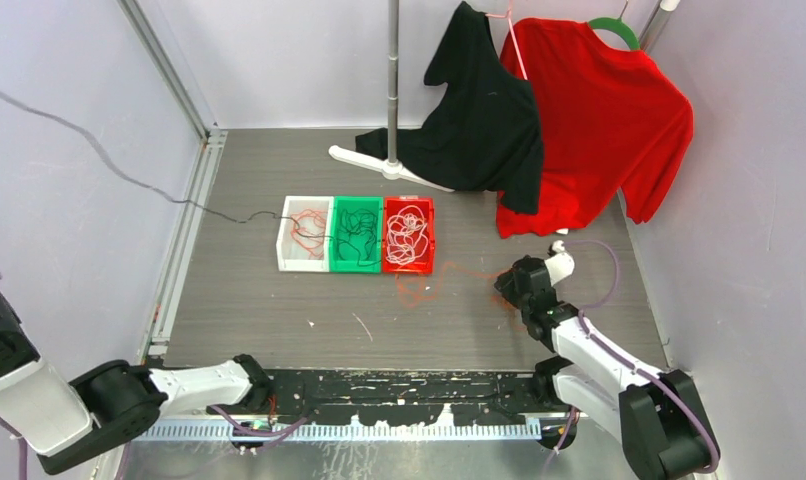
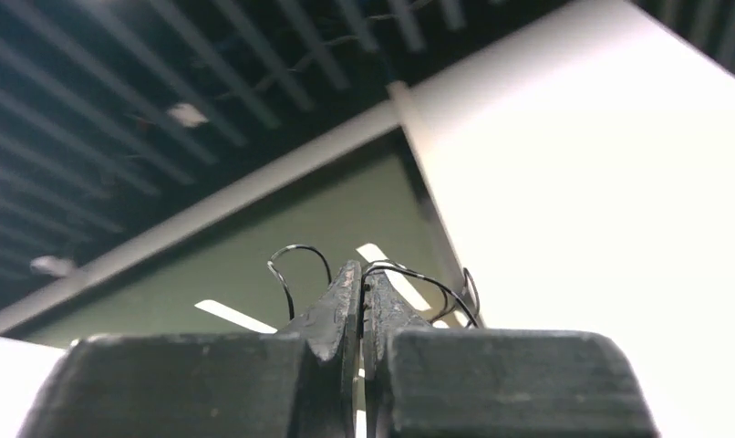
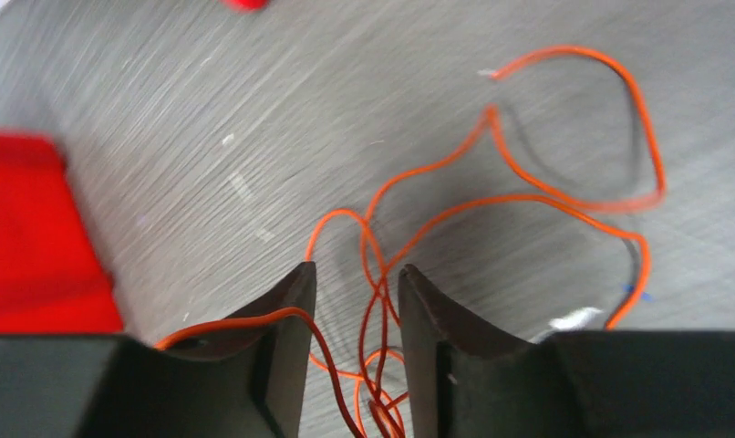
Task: Untangle the cables
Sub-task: Untie the cable.
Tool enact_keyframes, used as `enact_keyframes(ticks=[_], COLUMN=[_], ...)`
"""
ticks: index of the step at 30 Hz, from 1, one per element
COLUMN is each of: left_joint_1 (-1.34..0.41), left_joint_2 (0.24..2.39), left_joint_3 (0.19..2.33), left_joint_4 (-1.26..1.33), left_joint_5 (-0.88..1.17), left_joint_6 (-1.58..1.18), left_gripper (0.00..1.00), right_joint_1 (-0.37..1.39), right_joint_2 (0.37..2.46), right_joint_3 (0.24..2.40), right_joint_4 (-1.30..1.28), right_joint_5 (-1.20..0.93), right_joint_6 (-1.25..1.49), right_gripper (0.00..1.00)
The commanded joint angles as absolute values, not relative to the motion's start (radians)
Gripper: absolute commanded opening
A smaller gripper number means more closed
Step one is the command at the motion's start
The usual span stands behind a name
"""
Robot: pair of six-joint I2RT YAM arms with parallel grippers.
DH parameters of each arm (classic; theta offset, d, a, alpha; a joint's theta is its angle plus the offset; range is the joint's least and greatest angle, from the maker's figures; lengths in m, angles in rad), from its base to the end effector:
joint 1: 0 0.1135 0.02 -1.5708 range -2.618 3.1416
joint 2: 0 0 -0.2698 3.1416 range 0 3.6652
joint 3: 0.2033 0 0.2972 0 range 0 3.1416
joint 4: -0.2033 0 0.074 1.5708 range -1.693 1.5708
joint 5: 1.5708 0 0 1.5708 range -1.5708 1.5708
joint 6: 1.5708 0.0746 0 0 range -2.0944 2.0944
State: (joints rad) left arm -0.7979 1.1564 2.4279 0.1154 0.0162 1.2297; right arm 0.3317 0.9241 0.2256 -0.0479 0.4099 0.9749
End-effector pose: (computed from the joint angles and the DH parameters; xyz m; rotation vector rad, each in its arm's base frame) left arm -0.0239 0.0228 0.8024 0.1659 0.0841 0.4291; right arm 0.2210 0.0447 0.0909 0.9026 2.0641 0.2259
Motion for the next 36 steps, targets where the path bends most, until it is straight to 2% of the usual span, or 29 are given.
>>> enact_keyframes(ticks=[1,4,8,14,16,19,24,29,36], left_joint_1=[-0.802,-0.802,-0.802,-0.802,-0.802,-0.802,-0.801,-0.802,-0.801], left_joint_2=[1.130,1.134,1.141,1.185,1.188,1.189,1.195,1.185,1.166], left_joint_3=[2.245,2.123,2.011,2.044,2.060,2.080,2.122,2.123,2.123], left_joint_4=[-0.094,-0.162,-0.139,-0.069,-0.067,-0.072,-0.082,-0.093,-0.109], left_joint_5=[-0.024,-0.035,-0.023,-0.052,-0.049,-0.047,-0.059,-0.063,-0.067], left_joint_6=[1.074,1.006,1.002,1.049,1.056,1.066,1.078,1.079,1.076], left_gripper=[0.00,0.00,0.00,0.00,0.00,0.00,0.00,0.00,0.00], right_joint_1=[0.329,0.329,0.333,0.374,0.409,0.551,0.761,0.973,1.099], right_joint_2=[0.923,0.901,0.812,0.775,0.757,0.742,0.915,1.143,1.399], right_joint_3=[0.292,0.327,0.350,0.453,0.460,0.446,0.492,0.574,0.664], right_joint_4=[0.146,0.110,0.035,-0.132,-0.109,0.011,0.187,0.288,0.427], right_joint_5=[0.088,-0.041,-0.048,-0.117,-0.163,-0.158,-0.184,-0.058,0.060], right_joint_6=[0.659,0.568,0.549,0.539,0.516,0.442,0.382,0.309,0.234], right_gripper=[0.49,0.52,0.55,0.57,0.57,0.57,0.58,0.57,0.55])
